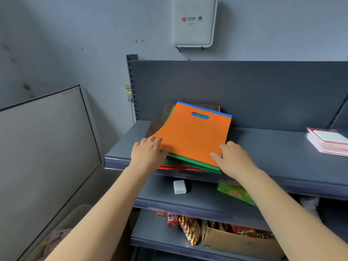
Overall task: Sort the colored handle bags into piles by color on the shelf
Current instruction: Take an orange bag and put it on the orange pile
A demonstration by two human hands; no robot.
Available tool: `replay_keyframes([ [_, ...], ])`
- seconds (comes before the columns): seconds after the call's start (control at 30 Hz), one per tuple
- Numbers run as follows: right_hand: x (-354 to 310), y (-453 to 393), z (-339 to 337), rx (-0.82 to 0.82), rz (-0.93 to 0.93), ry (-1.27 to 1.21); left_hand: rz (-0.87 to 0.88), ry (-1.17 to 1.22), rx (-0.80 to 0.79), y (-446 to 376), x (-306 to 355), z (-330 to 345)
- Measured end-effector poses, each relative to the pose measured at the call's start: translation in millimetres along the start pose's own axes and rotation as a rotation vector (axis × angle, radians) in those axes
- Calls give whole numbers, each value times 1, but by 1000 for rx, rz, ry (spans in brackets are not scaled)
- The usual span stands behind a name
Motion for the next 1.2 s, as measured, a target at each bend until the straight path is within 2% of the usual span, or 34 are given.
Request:
replay_keyframes([
  [0.13,17,-17,10,57,173,-95,14,23,-41,-30,-2,21],
  [0.33,33,-26,22,192,367,-250,114,229,-25,-35,2,38],
  [0.53,51,-20,24,378,477,-462,249,323,-86,-36,10,41],
  [0.63,63,-16,24,464,505,-517,256,355,-121,-45,12,41],
  [0.73,78,-10,23,505,563,-514,179,358,-125,-60,7,41],
  [0.93,92,-1,29,555,586,-541,-112,376,-186,-92,-20,45],
  [1.2,89,10,35,759,568,-702,-239,405,-176,-109,-33,35],
])
Point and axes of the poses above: each hand's wrist, its own y-axis away from the middle knuckle, its own z-axis out of the palm, x = y × z, the point moved 2 cm from there along -y, towards the middle knuckle, and after that the axes turned 14 degrees about -z, right-handed, at the moved point
